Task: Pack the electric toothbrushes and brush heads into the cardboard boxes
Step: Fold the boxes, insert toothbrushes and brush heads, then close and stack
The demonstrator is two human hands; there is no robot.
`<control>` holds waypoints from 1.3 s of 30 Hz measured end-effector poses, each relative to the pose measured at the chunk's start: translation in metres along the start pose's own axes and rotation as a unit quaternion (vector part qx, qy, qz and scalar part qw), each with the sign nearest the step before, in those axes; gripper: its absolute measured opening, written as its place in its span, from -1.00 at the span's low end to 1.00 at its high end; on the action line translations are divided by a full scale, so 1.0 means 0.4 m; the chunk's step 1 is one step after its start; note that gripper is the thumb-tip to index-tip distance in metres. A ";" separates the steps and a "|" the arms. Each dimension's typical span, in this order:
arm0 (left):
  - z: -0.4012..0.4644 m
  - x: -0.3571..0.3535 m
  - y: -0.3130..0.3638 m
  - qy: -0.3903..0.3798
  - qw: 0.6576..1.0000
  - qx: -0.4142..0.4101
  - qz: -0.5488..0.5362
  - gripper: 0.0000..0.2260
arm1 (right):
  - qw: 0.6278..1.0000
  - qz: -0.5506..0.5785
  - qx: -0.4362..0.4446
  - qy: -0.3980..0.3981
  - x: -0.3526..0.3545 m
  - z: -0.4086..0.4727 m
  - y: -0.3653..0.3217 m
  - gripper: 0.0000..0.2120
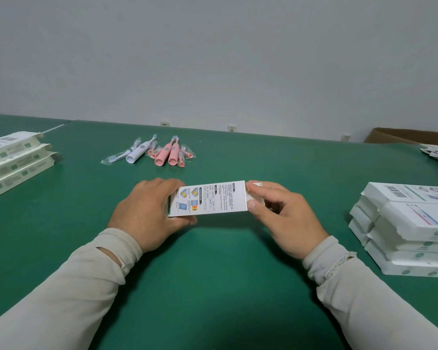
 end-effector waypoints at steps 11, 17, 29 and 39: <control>-0.001 0.000 0.004 0.010 1.000 0.008 -0.009 -0.52 | 0.993 -0.100 0.061 0.010 -0.008 -0.006 -0.015 -0.68; -0.003 0.006 0.021 0.026 1.000 0.014 -0.003 -0.50 | 0.993 0.047 0.029 0.107 0.000 -0.007 -0.022 -0.73; -0.013 0.022 0.042 0.047 0.998 0.017 0.049 -0.53 | 0.987 0.074 -0.026 0.137 0.006 -0.004 -0.007 -0.86; -0.016 0.031 0.056 0.078 0.995 0.027 0.063 -0.43 | 0.991 0.058 -0.025 0.115 -0.032 -0.007 -0.001 -0.82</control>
Point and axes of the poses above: each hand's wrist, its own z-axis towards the middle knuckle, its own x-axis out of the back of the hand, y = z × x, the point moved 5 cm from there along z, towards the middle knuckle, and after that the axes turned 5 degrees about -y, right-handed, at the moved point
